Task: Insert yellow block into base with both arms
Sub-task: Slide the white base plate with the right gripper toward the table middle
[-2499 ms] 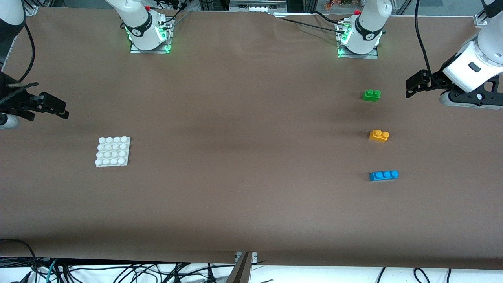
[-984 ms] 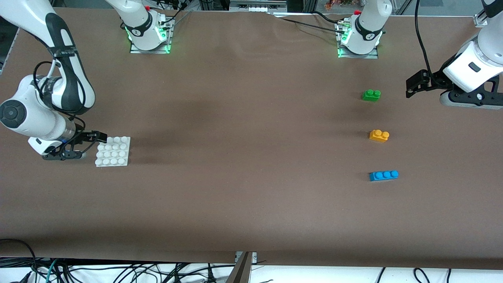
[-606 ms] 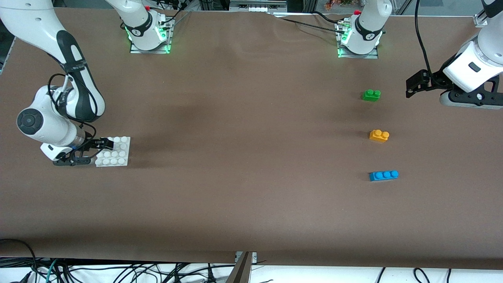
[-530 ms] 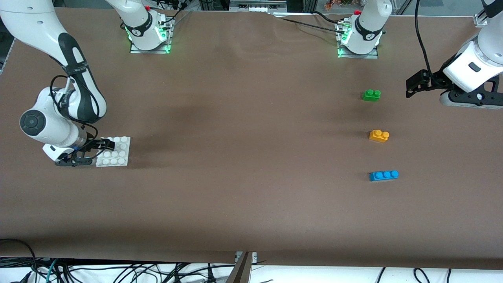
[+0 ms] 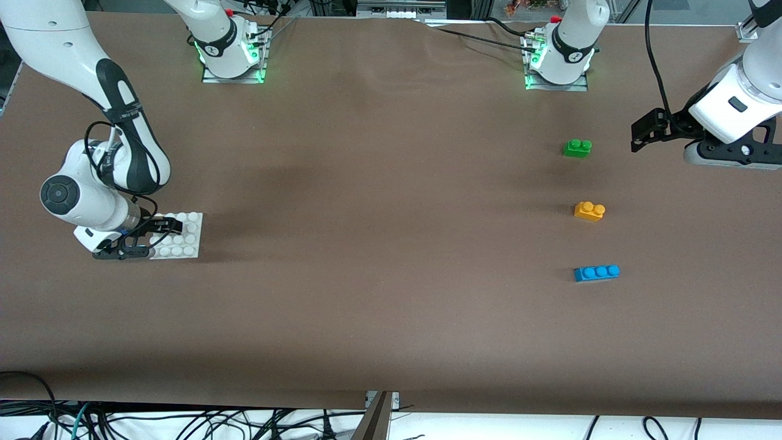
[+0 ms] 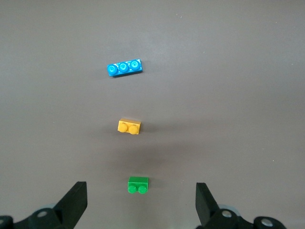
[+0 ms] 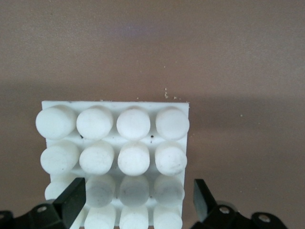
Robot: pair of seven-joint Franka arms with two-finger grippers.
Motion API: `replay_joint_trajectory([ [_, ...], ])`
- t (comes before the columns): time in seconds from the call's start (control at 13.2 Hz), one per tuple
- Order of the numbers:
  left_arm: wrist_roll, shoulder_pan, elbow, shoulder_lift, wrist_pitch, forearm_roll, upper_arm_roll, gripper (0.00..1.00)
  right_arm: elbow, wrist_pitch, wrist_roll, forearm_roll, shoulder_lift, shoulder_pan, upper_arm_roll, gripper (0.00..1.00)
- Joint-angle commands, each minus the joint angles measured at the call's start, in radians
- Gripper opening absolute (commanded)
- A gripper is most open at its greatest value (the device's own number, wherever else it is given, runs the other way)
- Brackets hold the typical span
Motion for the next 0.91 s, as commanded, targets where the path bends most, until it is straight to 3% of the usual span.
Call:
replay_joint_trajectory([
  [0.0, -0.002, 0.005, 0.017, 0.0, -0.02, 0.014, -0.005, 1.0, -0.006, 0.008, 0.013, 0.0, 0.003, -0.002, 0.005, 1.0],
  [0.83, -0.003, 0.003, 0.017, 0.0, -0.018, 0.014, -0.015, 1.0, -0.006, 0.022, 0.04, 0.006, 0.032, 0.005, 0.011, 1.0],
])
